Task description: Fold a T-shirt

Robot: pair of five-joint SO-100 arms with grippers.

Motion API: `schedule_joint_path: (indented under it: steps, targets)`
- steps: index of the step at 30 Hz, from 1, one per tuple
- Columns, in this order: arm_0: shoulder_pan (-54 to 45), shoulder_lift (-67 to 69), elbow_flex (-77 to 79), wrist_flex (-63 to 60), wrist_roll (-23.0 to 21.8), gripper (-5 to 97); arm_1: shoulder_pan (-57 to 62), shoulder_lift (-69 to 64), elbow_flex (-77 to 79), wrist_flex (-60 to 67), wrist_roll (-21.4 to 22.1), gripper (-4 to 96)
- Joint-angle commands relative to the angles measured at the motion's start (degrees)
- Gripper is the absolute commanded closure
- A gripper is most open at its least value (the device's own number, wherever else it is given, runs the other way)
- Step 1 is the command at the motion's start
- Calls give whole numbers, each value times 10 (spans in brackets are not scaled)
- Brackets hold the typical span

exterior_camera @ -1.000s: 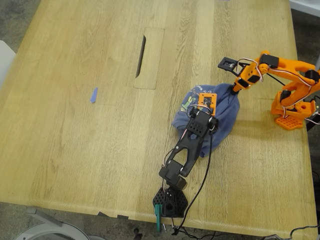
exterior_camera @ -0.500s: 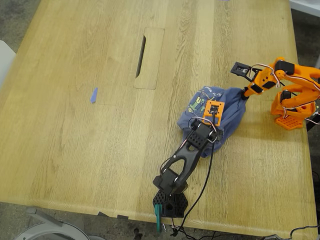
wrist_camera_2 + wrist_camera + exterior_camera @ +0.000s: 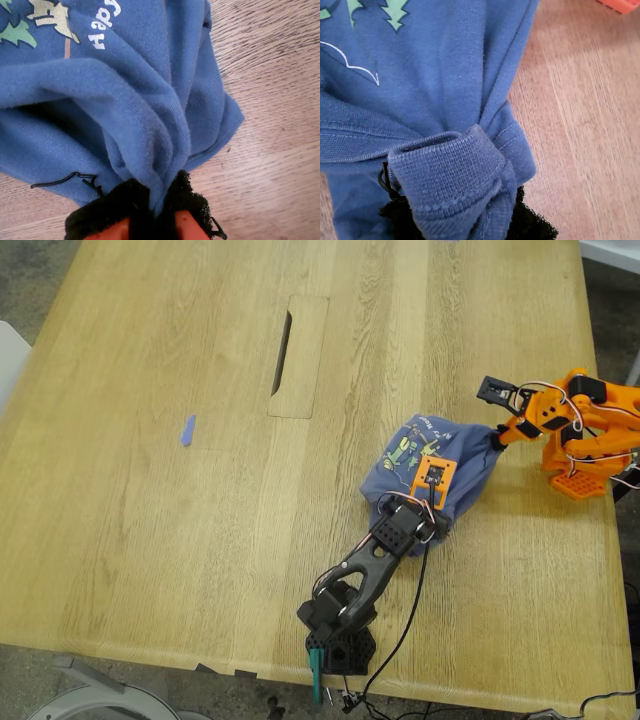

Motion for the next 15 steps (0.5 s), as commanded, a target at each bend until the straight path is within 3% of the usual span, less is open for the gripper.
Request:
schedule_joint_path:
  steps: [1,9,15]
  targets:
    - [14,62,21,-15,8,918,-1,47,27,2,-10,913]
    - [51,124,100,-36,16,918,-32,197,109,42,-21,913]
    - [77,158,148,-62,23,918,-37,233,130,39,-29,913]
